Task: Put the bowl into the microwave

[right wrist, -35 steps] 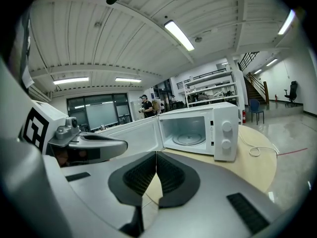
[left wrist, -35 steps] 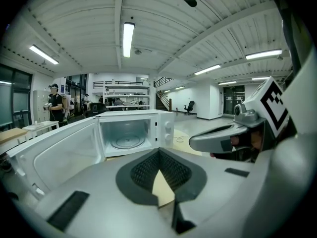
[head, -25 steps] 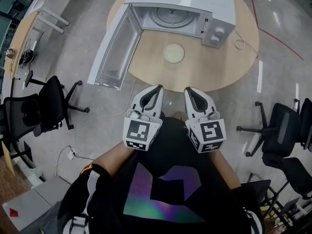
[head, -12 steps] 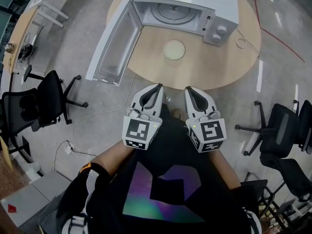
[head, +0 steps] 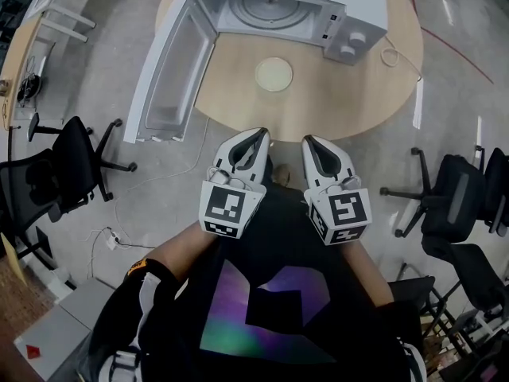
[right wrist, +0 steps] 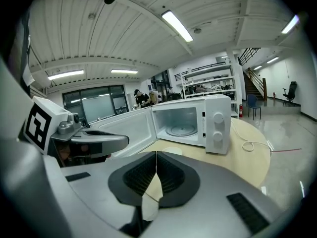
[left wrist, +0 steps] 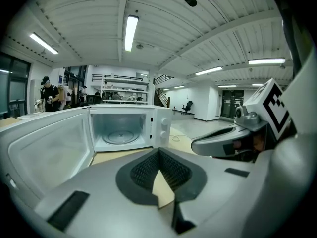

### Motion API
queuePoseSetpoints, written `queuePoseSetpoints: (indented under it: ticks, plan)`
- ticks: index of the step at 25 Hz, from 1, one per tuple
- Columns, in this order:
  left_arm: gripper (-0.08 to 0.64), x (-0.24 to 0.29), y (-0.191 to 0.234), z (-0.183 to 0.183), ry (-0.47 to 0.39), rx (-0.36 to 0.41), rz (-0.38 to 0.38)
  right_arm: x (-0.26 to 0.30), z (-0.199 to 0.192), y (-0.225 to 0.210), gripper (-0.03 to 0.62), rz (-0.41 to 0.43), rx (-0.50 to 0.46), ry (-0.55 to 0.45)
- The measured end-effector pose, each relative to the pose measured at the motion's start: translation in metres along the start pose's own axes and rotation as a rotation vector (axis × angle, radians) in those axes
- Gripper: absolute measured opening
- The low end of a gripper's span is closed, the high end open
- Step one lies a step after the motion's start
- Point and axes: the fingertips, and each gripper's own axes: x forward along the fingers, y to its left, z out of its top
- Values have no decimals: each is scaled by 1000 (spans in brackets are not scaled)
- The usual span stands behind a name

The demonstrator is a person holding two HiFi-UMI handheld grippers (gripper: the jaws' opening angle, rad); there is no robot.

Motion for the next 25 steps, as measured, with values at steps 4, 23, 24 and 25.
queuePoseSetpoints:
  ticks: [4, 23, 24, 25]
  plan:
    - [46, 14, 9, -1, 15, -20, -6, 14, -1, -7, 16, 3, 7, 30]
    - [46, 69, 58, 12, 8, -97, -56, 74, 7, -29, 17, -16, -2, 169]
    - [46, 70, 62, 13, 6, -102, -55, 77, 8, -29, 17, -15, -7, 178]
    - [46, 71, 66, 14, 3, -107, -56, 81, 9, -28, 17, -15, -11, 186]
